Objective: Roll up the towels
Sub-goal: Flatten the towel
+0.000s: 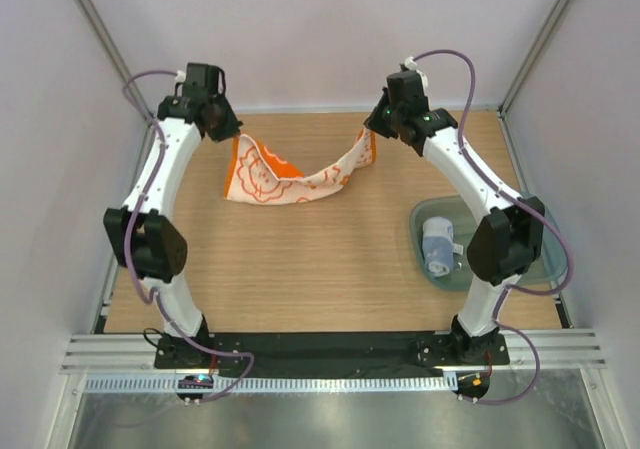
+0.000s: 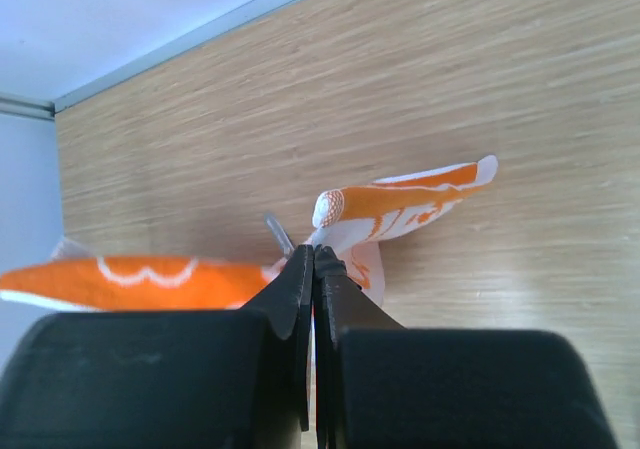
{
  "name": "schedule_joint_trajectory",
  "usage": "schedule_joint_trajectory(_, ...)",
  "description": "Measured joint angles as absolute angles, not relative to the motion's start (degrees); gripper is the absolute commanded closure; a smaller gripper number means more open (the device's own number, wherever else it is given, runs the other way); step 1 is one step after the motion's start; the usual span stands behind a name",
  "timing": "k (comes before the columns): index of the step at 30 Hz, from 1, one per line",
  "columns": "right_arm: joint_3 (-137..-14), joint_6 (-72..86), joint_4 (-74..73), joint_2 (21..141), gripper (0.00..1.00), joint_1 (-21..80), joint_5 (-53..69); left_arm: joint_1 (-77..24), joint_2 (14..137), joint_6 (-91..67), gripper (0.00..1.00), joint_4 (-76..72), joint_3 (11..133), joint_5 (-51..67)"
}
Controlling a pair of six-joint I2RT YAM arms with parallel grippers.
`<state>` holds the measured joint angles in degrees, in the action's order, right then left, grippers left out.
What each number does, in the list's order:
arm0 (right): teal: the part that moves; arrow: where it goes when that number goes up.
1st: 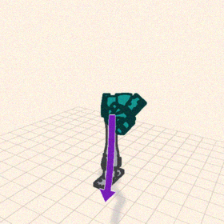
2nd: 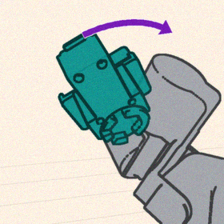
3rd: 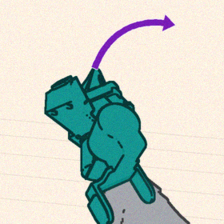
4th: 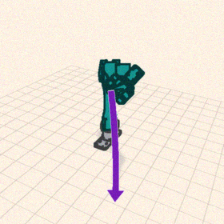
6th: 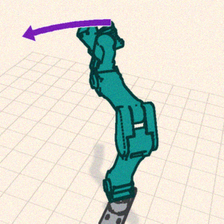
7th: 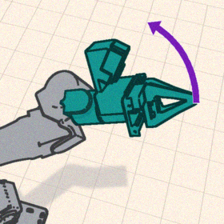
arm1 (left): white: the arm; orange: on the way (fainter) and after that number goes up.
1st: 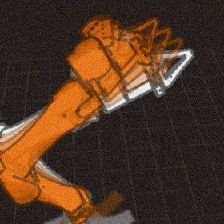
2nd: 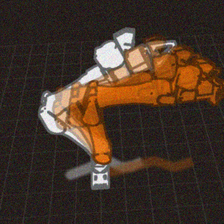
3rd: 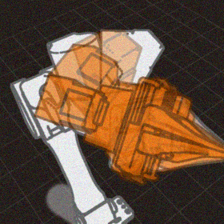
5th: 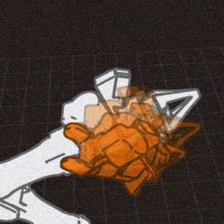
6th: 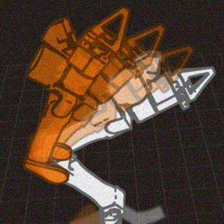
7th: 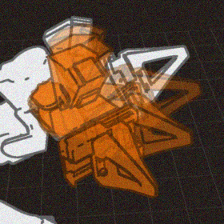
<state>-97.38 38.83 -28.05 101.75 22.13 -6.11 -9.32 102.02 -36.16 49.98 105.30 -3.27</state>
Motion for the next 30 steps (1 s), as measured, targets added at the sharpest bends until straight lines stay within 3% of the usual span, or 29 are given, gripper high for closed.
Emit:
schedule_joint_trajectory(3,-102.67,37.82,-30.26,105.3,0.99,21.82,-5.58,-8.8,109.23,-33.47,1.0,50.89,116.57,-0.97)
schedule_joint_trajectory(7,-100.9,36.97,-32.27,102.17,0.99,21.87,-6.31,-8.14,106.52,-30.52,1.0,50.72,114.87,0.21)
schedule_joint_trajectory(17,-68.86,40.07,-28.03,77.78,0.99,23.2,-7.16,0.03,78.43,-29.63,1.0,47.79,80.05,1.17)
schedule_joint_trajectory(24,-50.48,43.9,-25.54,78.39,0.99,28.8,-5.87,1.26,82.08,-31.35,1.0,46.81,59.4,5.63)
schedule_joint_trajectory(30,-44.64,46.54,-24.71,77.97,0.99,34.57,-6.11,3.14,80.14,-34.09,1.0,47.99,52.01,7.14)
